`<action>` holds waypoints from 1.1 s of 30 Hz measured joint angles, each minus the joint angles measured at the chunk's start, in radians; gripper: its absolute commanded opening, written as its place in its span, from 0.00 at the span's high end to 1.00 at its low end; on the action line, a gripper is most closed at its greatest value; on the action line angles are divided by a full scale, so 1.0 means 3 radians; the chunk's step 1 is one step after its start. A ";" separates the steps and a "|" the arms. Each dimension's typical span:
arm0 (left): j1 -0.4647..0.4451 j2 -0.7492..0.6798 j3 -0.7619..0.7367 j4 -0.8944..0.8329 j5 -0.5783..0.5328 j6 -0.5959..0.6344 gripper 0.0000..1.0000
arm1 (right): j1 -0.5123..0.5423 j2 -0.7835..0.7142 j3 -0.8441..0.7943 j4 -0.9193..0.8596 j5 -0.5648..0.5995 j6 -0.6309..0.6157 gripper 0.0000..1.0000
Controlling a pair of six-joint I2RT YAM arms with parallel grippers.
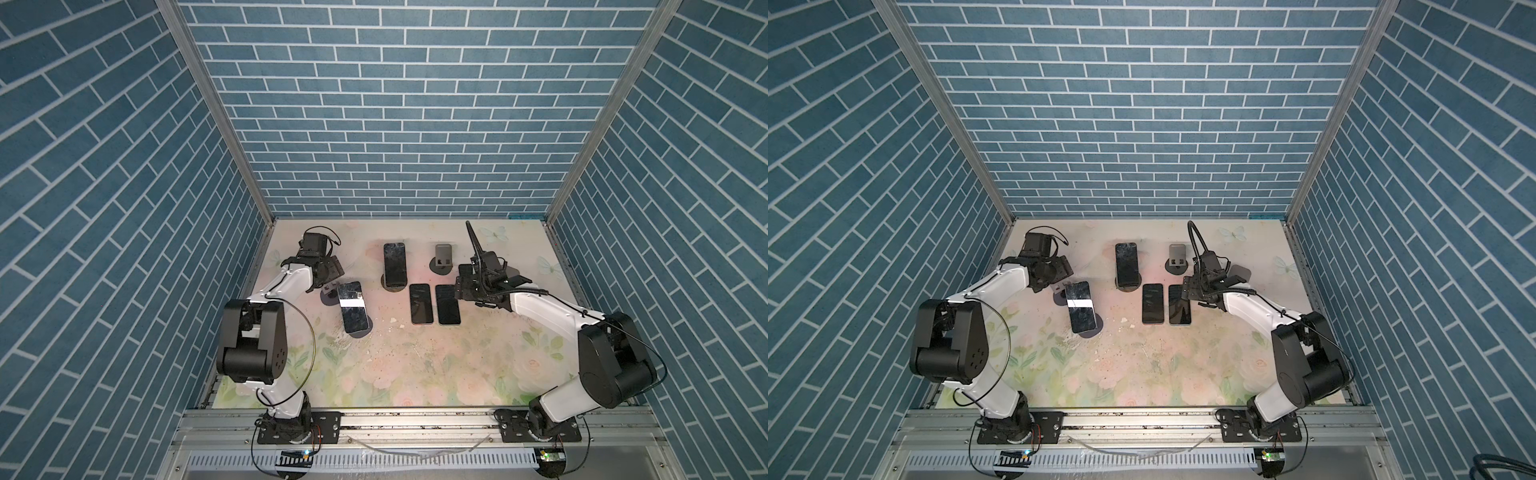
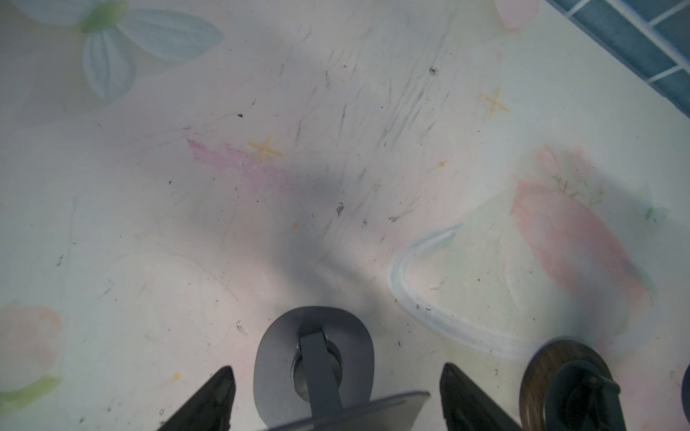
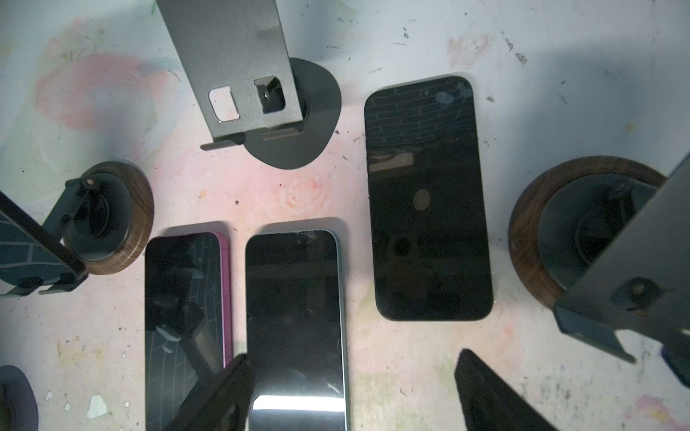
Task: Remove the phone from the phone stand
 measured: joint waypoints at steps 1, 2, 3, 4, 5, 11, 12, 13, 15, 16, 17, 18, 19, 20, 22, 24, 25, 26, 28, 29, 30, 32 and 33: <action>0.0000 -0.0005 0.0000 -0.0004 0.0000 0.0001 0.08 | 0.0000 0.0000 0.0000 0.0000 -0.0004 -0.0001 0.14; 0.0000 -0.0013 -0.0001 -0.0011 0.0000 0.0001 0.07 | 0.0000 0.0000 0.0000 0.0000 -0.0008 0.0000 0.14; 0.0000 -0.0019 -0.0003 -0.0015 0.0000 0.0001 0.05 | 0.0000 0.0000 0.0000 0.0000 -0.0011 0.0000 0.14; 0.0000 -0.0033 -0.0011 -0.0015 0.0000 0.0003 0.00 | 0.0000 0.0000 0.0000 0.0000 -0.0015 -0.0001 0.14; 0.0000 -0.0051 -0.0022 -0.0022 -0.0001 0.0006 0.00 | 0.0000 0.0000 0.0000 0.0000 -0.0020 -0.0001 0.14; 0.0000 -0.0216 -0.0045 -0.0080 -0.0053 0.0001 0.00 | 0.0000 0.0000 0.0000 0.0000 -0.0046 -0.0001 0.14; 0.0000 -0.0263 -0.0045 -0.0094 -0.0070 0.0003 0.00 | 0.0000 0.0000 0.0000 0.0000 -0.0051 -0.0001 0.14; 0.0000 -0.0313 -0.0046 -0.0104 -0.0089 0.0005 0.00 | 0.0000 0.0000 0.0000 0.0000 -0.0060 -0.0001 0.14; 0.0000 -0.0458 -0.0070 -0.0114 -0.0127 0.0009 0.00 | 0.0000 0.0000 0.0000 0.0000 -0.0072 0.0000 0.14; 0.0000 -0.0538 -0.0094 -0.0114 -0.0148 0.0013 0.00 | 0.0000 0.0000 0.0000 0.0000 -0.0076 0.0000 0.14; 0.0000 -0.0633 -0.0128 -0.0114 -0.0172 0.0015 0.00 | 0.0000 0.0000 0.0000 0.0000 -0.0083 0.0001 0.14; 0.0000 -0.0736 -0.0173 -0.0114 -0.0189 0.0015 0.00 | 0.0000 0.0000 0.0000 0.0000 -0.0088 0.0001 0.14; 0.0000 -0.0834 -0.0216 -0.0114 -0.0203 0.0015 0.00 | 0.0000 0.0000 0.0000 0.0000 -0.0090 0.0001 0.14; 0.0000 -0.0940 -0.0267 -0.0114 -0.0212 0.0015 0.00 | 0.0000 0.0000 0.0000 0.0000 -0.0094 0.0001 0.14; 0.0000 -0.1143 -0.0361 -0.0114 -0.0212 0.0014 0.00 | 0.0001 0.0000 0.0000 -0.0001 -0.0099 0.0003 0.14; 0.0000 -0.1363 -0.0463 -0.0112 -0.0196 0.0014 0.00 | 0.0008 0.0000 0.0000 -0.0001 -0.0100 0.0011 0.14; -0.0001 -0.1453 -0.0511 -0.0111 -0.0181 0.0014 0.00 | 0.0014 0.0000 0.0001 -0.0001 -0.0102 0.0022 0.14; -0.0001 -0.1556 -0.0562 -0.0111 -0.0161 0.0014 0.00 | 0.0022 0.0000 0.0001 -0.0003 -0.0102 0.0028 0.14; -0.0001 -0.1740 -0.0657 -0.0109 -0.0097 0.0015 0.00 | 0.0039 0.0004 0.0006 -0.0005 -0.0102 0.0042 0.14; -0.0003 -0.1848 -0.0716 -0.0109 -0.0055 0.0015 0.00 | 0.0048 0.0008 0.0011 -0.0005 -0.0102 0.0051 0.14; -0.0003 -0.1943 -0.0769 -0.0113 -0.0018 0.0015 0.00 | 0.0061 0.0011 0.0020 -0.0008 -0.0102 0.0056 0.14; -0.0004 -0.2111 -0.0848 -0.0126 0.0056 0.0025 0.00 | 0.0093 0.0024 0.0055 -0.0019 -0.0102 0.0060 0.14; -0.0005 -0.2192 -0.0880 -0.0137 0.0094 0.0031 0.00 | 0.0111 0.0037 0.0084 -0.0022 -0.0102 0.0060 0.14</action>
